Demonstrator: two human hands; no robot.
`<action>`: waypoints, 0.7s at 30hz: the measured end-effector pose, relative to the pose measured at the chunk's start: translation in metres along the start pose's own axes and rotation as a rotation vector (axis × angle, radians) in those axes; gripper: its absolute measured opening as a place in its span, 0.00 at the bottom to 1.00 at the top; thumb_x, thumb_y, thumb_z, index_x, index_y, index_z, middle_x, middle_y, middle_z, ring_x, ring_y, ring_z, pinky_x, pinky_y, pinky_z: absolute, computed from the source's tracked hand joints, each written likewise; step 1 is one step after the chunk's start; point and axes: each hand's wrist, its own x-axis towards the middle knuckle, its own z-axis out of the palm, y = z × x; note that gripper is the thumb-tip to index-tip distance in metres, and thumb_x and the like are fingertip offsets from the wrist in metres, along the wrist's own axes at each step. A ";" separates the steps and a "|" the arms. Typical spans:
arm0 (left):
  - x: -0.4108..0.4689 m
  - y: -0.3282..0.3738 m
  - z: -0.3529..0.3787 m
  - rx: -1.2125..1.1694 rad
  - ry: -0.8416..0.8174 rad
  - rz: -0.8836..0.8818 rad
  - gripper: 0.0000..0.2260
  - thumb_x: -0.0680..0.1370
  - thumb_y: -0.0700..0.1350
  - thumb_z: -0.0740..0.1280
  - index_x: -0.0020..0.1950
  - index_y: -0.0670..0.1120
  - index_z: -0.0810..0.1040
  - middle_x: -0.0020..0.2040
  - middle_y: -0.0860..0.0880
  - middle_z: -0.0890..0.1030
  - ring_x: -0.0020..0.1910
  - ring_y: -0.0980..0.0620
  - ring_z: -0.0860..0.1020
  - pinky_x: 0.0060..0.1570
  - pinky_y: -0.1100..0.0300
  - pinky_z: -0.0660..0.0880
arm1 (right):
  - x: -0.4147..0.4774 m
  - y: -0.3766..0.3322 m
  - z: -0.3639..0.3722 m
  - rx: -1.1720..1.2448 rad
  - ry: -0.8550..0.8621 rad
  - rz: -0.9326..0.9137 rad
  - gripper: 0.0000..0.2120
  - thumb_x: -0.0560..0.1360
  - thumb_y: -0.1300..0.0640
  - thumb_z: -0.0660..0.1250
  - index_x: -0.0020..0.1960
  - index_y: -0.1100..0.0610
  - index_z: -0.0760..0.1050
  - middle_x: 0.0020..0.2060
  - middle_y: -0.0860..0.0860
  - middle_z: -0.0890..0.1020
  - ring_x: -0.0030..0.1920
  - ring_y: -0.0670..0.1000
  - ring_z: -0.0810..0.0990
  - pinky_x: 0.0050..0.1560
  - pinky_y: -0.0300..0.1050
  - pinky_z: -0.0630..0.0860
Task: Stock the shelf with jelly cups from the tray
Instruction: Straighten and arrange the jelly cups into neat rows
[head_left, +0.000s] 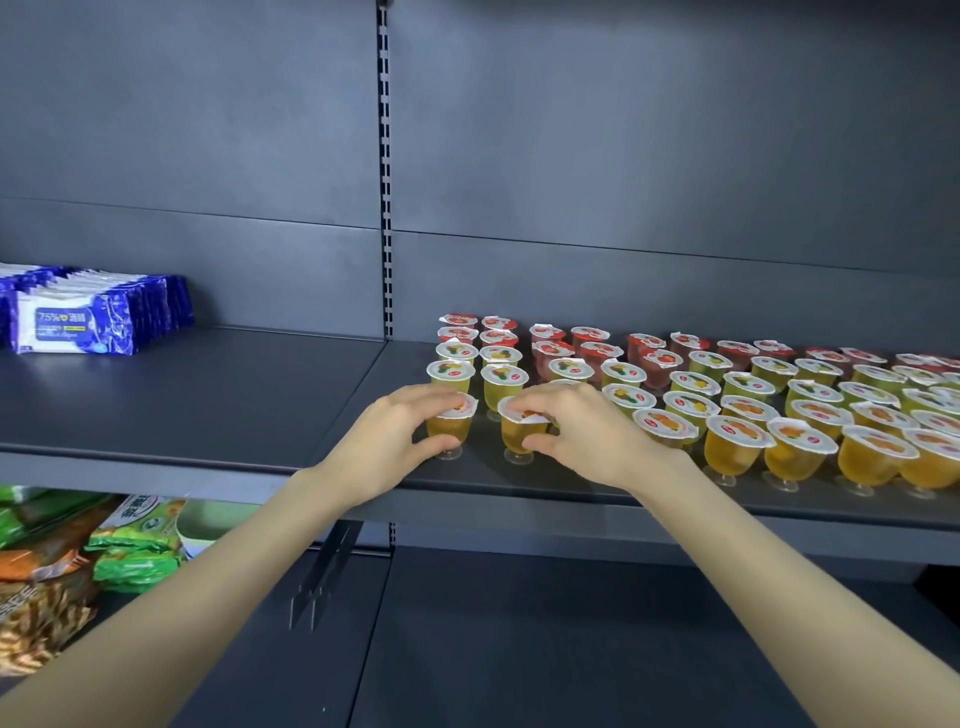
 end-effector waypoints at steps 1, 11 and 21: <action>0.001 -0.001 0.000 0.010 0.001 0.001 0.21 0.74 0.46 0.71 0.67 0.49 0.75 0.67 0.51 0.74 0.67 0.51 0.71 0.66 0.50 0.69 | 0.001 -0.002 0.002 -0.004 0.003 -0.001 0.22 0.75 0.57 0.70 0.67 0.48 0.72 0.67 0.47 0.74 0.66 0.51 0.73 0.61 0.50 0.75; 0.005 -0.006 0.002 0.046 -0.017 0.004 0.21 0.75 0.46 0.70 0.68 0.49 0.73 0.68 0.51 0.73 0.69 0.52 0.69 0.68 0.51 0.67 | 0.010 -0.010 0.006 -0.068 0.037 -0.014 0.20 0.76 0.56 0.68 0.67 0.51 0.72 0.67 0.48 0.72 0.64 0.51 0.74 0.59 0.45 0.75; 0.008 -0.003 0.003 0.102 -0.033 -0.021 0.22 0.76 0.47 0.69 0.69 0.50 0.71 0.69 0.51 0.72 0.69 0.51 0.69 0.66 0.51 0.68 | 0.014 -0.013 0.007 -0.068 0.034 0.002 0.19 0.75 0.56 0.69 0.65 0.51 0.73 0.67 0.49 0.72 0.64 0.52 0.73 0.61 0.49 0.75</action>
